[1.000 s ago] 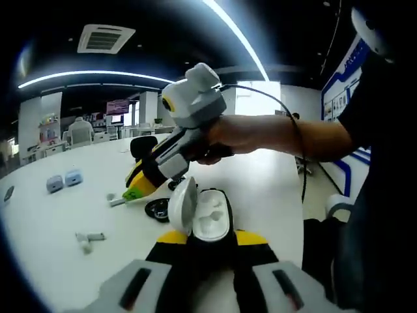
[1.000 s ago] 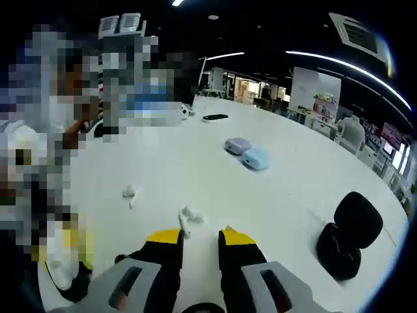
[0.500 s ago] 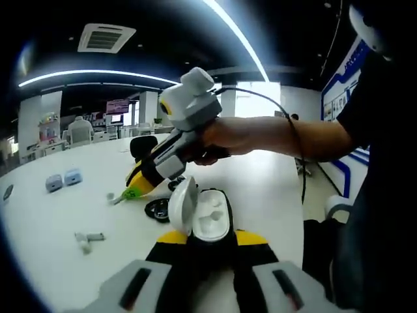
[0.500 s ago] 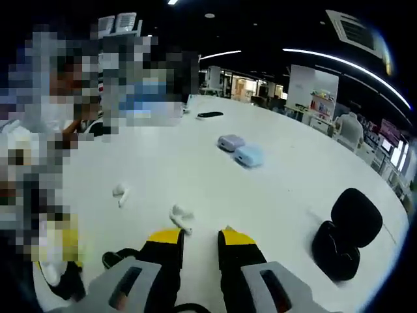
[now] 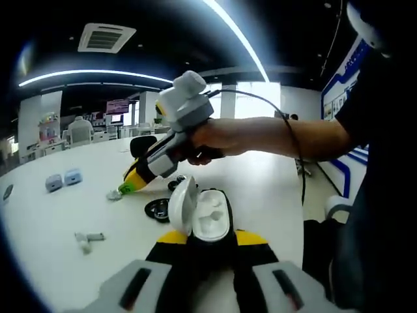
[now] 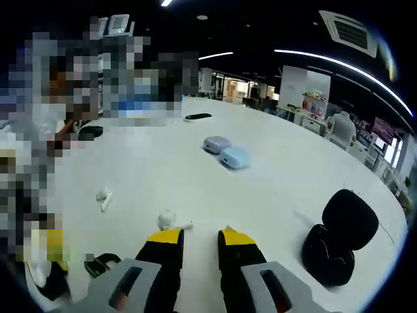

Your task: Pick up the earbuds from the table and place the earbuds into the earbud case

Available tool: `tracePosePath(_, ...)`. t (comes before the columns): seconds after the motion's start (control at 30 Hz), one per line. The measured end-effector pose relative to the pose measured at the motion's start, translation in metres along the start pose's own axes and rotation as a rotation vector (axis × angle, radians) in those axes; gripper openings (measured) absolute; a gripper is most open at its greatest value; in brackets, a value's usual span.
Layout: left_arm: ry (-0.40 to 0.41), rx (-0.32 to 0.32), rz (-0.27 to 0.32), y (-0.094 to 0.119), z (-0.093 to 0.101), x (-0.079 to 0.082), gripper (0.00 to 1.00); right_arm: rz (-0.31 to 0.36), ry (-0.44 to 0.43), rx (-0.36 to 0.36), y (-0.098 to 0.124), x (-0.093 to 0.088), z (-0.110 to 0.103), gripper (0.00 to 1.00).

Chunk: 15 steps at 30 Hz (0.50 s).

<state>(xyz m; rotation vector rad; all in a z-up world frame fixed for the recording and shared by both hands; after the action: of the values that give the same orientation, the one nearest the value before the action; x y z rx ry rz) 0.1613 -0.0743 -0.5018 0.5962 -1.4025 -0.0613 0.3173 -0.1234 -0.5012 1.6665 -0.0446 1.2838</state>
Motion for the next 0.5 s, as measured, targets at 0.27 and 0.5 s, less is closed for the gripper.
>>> tracePosePath(0.27,-0.002,0.002,0.0,-0.0002,-0.0003,0.0005,0.24,0.01,-0.002,-0.007,-0.0019,0.0018,0.0042,0.2)
tracePosePath(0.5,-0.003,0.005,0.0,-0.0002,-0.0005,0.0005,0.24,0.018,0.002,-0.006,-0.0064,0.0063,0.0037,0.2)
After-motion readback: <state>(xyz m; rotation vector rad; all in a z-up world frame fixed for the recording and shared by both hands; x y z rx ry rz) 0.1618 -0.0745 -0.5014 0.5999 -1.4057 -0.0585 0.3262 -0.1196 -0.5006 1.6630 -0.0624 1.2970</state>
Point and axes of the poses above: the point that each gripper's makers call its tool centre point, and the gripper's own axes: y roughly backward along the fingers, z roughly to its right, x roughly out of its top, the point moved 2 cm from there along y, roughly backward along the fingers, and after that the axes turned 9 degrees about -z, right-handed, at the moved point
